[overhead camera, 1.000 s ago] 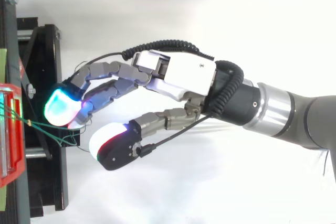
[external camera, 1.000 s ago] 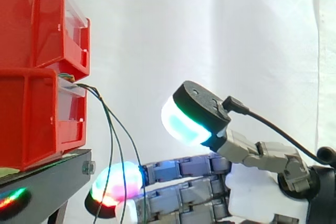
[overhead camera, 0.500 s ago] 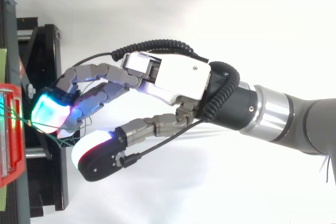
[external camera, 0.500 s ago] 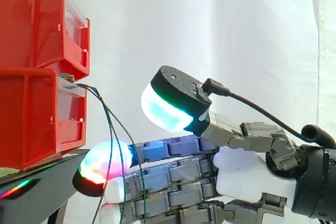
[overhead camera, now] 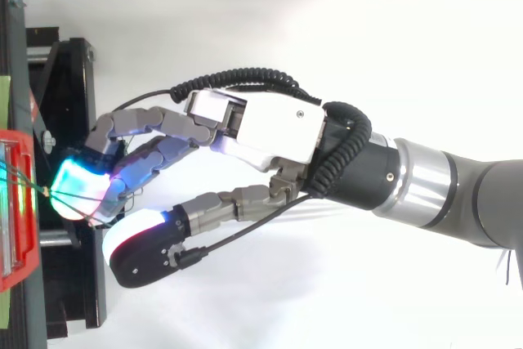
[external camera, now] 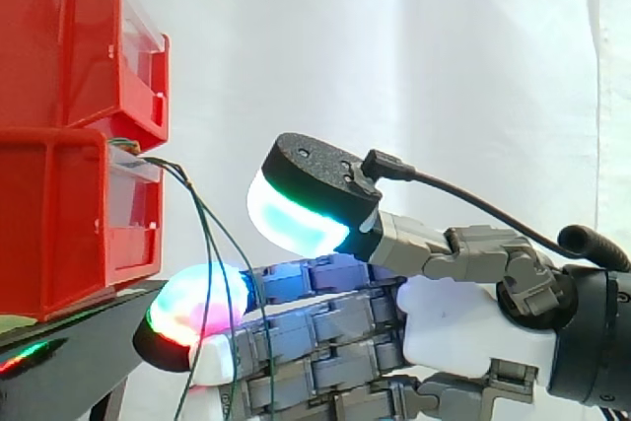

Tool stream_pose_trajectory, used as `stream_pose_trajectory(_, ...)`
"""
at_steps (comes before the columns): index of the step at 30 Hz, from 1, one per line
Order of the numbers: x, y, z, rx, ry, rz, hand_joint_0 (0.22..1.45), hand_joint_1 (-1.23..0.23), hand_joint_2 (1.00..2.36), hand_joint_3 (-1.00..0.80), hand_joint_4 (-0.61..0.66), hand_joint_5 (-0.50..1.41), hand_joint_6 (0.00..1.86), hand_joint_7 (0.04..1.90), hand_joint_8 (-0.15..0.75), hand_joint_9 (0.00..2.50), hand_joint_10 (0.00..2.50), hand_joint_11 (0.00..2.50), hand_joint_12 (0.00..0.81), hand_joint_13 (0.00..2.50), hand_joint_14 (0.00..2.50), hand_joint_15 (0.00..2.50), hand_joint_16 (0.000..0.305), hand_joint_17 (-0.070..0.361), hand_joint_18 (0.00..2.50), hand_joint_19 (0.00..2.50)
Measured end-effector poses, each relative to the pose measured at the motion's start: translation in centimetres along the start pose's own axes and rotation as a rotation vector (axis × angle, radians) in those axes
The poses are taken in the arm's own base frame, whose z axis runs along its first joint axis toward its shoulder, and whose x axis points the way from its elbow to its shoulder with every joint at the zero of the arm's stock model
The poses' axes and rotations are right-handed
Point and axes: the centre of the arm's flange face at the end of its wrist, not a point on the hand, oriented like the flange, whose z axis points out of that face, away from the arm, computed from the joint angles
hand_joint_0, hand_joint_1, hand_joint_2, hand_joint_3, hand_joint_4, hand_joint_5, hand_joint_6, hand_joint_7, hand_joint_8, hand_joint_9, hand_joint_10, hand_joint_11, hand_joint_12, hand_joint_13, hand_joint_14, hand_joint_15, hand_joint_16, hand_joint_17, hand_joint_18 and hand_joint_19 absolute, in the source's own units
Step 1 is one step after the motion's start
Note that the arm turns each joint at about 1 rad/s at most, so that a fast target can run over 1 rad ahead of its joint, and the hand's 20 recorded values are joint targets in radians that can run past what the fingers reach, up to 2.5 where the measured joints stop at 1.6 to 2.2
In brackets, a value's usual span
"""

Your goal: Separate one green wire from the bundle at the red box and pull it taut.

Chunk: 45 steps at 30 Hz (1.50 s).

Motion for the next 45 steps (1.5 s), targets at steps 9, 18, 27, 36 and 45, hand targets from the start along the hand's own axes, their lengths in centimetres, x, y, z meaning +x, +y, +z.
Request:
stream_pose_trajectory(9, 0.1, 0.5, 0.3, 0.013, 0.004, -0.004, 0.63, -0.7, 1.01, -0.4, 0.32, -0.12, 0.5, 1.15, 0.366, 0.92, 0.01, 0.39, 0.394, 0.77, 0.01, 0.32, 0.048, 0.107, 0.65, 0.37)
stream_pose_trajectory(18, 0.4, 1.3, 0.7, 0.012, 0.002, -0.005, 0.62, -0.68, 1.01, -0.39, 0.31, -0.11, 0.5, 1.16, 0.371, 0.93, 0.01, 0.39, 0.397, 0.78, 0.01, 0.31, 0.047, 0.107, 0.65, 0.38)
stream_pose_trajectory(27, 0.7, 2.1, 1.1, 0.046, 0.01, -0.021, 0.63, -0.67, 1.01, -0.34, 0.27, -0.11, 0.5, 1.22, 0.37, 0.94, 0.01, 0.39, 0.398, 0.78, 0.01, 0.32, 0.048, 0.107, 0.66, 0.37)
stream_pose_trajectory(36, 0.8, 2.4, 1.1, 0.053, 0.012, -0.023, 0.62, -0.67, 1.01, -0.39, 0.26, -0.09, 0.5, 1.34, 0.374, 0.95, 0.01, 0.41, 0.4, 0.79, 0.01, 0.32, 0.048, 0.107, 0.67, 0.37)
stream_pose_trajectory(45, 1.0, 3.3, 1.5, 0.071, 0.016, -0.032, 0.63, -0.67, 1.01, -0.37, 0.25, -0.09, 0.5, 1.43, 0.375, 0.96, 0.01, 0.43, 0.4, 0.8, 0.01, 0.32, 0.047, 0.106, 0.67, 0.37)
